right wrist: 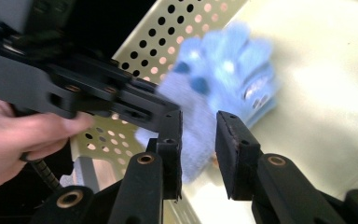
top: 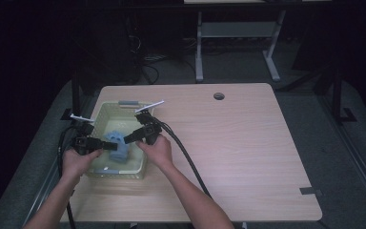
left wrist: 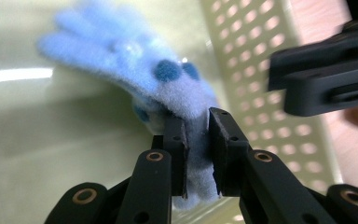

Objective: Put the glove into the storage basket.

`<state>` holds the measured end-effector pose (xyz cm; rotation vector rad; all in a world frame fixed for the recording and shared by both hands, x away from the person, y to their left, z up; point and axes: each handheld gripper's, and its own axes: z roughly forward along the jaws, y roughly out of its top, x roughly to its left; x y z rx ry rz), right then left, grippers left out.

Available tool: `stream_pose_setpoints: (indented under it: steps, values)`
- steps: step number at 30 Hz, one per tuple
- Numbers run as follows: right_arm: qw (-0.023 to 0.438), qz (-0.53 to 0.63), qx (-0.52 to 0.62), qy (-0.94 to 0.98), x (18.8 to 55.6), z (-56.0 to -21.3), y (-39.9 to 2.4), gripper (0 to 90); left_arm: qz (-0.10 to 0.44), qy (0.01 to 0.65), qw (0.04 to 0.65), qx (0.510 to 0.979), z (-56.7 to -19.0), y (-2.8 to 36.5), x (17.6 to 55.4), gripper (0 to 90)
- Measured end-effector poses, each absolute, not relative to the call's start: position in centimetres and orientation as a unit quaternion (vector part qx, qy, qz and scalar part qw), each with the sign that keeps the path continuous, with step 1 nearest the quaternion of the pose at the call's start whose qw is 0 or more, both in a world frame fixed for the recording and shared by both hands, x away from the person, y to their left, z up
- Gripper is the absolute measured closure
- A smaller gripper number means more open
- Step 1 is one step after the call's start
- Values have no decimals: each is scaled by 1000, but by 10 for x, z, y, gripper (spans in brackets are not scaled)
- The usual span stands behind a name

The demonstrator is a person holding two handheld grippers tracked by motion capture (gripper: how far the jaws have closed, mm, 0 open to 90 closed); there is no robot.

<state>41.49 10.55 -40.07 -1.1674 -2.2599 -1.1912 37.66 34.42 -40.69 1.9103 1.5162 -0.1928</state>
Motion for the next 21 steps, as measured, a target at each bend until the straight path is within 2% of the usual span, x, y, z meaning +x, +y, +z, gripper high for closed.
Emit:
stream_pose_setpoints:
  steps: [8,15,18,21]
  values:
    - [165,-422,-402,-796,413,-396,103,709,-60,598,272,752,-412,333,381,714]
    - [160,-424,-402,-796,411,-394,101,703,-56,600,267,752,-404,340,383,614]
    - [157,-427,-400,-796,410,-392,99,702,-42,600,275,750,-396,344,383,616]
    - [158,-431,-398,-794,410,-391,96,701,-28,593,273,757,-391,343,383,680]
